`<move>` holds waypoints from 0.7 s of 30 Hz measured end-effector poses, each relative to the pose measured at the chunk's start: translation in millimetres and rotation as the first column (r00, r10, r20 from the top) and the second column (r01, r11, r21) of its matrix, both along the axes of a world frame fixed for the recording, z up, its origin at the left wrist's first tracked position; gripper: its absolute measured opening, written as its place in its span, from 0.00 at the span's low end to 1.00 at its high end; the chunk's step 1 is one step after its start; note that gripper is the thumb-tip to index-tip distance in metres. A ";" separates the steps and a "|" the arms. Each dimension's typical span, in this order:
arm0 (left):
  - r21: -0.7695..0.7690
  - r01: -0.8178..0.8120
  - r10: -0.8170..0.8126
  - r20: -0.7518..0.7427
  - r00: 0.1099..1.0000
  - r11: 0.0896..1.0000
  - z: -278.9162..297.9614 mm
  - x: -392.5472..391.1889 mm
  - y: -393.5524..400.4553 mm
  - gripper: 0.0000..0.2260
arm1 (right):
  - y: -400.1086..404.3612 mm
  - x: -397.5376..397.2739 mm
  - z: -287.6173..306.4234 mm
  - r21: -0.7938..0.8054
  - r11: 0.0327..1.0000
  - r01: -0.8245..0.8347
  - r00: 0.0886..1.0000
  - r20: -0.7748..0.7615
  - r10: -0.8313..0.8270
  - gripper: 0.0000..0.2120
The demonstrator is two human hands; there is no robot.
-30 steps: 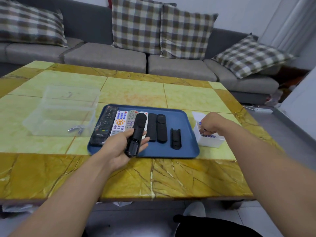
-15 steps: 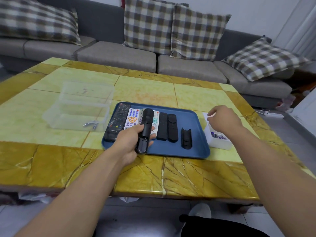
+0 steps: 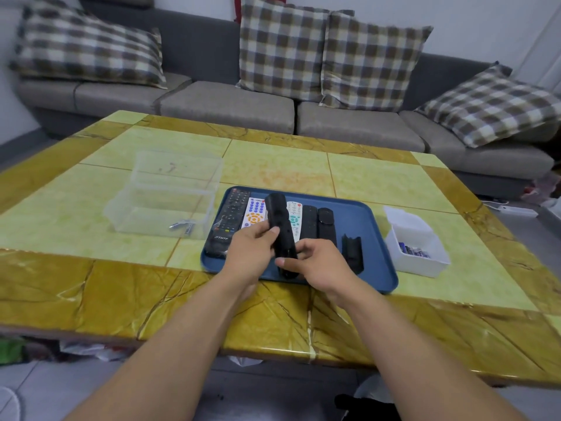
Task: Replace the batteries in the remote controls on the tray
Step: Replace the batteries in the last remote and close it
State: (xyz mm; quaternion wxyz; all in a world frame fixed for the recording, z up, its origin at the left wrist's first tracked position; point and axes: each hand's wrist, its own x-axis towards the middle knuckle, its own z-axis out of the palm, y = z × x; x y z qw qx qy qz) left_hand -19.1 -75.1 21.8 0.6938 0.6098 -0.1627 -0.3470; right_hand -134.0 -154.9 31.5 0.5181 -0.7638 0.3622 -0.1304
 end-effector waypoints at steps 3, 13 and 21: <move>0.005 -0.123 0.123 -0.011 0.992 0.992 -0.5 3.9 1.4 0.10 | -3.3 5.7 -5.9 -0.029 0.997 0.076 0.997 -0.017 -0.076 0.13; 0.042 -0.274 0.276 -0.051 0.960 0.961 -0.4 16.8 14.4 0.07 | 2.6 12.1 -8.5 -0.343 0.939 0.033 0.944 -0.298 -0.141 0.19; 0.012 -0.307 0.307 -0.096 0.947 0.951 3.5 25.4 22.6 0.05 | 4.2 5.0 11.5 -0.527 0.850 0.019 0.931 -0.300 -0.207 0.22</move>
